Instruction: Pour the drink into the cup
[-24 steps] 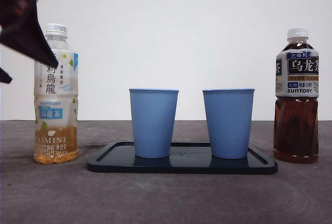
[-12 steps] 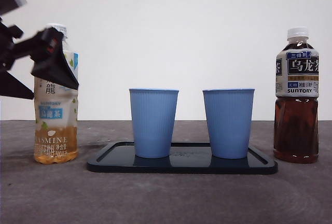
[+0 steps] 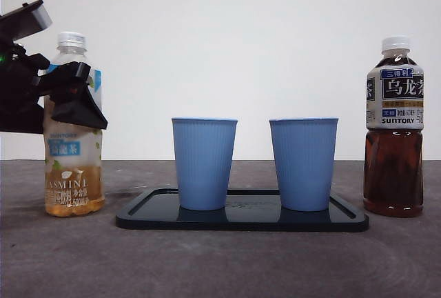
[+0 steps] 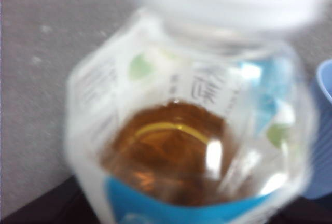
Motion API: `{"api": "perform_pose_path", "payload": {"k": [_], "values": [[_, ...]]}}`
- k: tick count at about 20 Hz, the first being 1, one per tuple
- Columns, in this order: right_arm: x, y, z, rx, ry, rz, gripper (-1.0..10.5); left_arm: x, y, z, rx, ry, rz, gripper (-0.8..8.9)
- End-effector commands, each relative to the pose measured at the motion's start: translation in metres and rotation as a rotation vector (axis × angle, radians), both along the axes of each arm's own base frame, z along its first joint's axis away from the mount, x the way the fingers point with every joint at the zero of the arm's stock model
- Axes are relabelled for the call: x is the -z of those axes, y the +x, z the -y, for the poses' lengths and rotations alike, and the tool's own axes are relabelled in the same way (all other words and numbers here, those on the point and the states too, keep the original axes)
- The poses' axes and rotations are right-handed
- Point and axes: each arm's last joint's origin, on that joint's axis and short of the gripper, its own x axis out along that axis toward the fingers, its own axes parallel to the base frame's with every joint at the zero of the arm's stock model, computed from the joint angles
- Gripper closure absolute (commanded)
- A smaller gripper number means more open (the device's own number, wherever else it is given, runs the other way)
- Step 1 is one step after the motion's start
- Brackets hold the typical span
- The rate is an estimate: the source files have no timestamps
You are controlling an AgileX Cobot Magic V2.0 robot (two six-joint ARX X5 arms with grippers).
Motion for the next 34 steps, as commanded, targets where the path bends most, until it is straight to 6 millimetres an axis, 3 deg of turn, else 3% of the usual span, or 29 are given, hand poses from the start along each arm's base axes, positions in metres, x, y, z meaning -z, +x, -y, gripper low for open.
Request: {"api": "perform_pose_path", "payload": {"k": [1,7,13,19,24,30,34], "values": [[-0.006,0.0,0.0,0.015,-0.009,0.031,5.0,0.0,0.002,0.002,0.015,-0.007,0.013,6.03],[-0.007,0.0,0.0,0.014,-0.005,0.042,5.0,-0.023,-0.009,0.006,0.012,-0.007,0.058,5.98],[-0.007,0.0,0.0,0.014,-0.006,0.042,5.0,-0.05,-0.021,0.015,-0.008,0.183,-0.064,5.97],[-0.006,0.0,0.0,0.015,-0.005,0.04,5.0,-0.08,-0.023,0.05,-0.009,0.478,-0.07,5.97],[-0.006,0.0,0.0,0.014,-0.006,0.039,5.0,-0.094,-0.009,0.084,0.023,0.72,-0.129,5.98],[-0.006,0.0,0.0,0.014,-0.007,0.039,5.0,-0.09,0.011,0.123,0.036,0.998,-0.224,5.99],[-0.006,0.0,0.0,0.014,-0.007,0.039,5.0,-0.085,0.012,0.14,0.046,1.15,-0.235,5.99]]}}
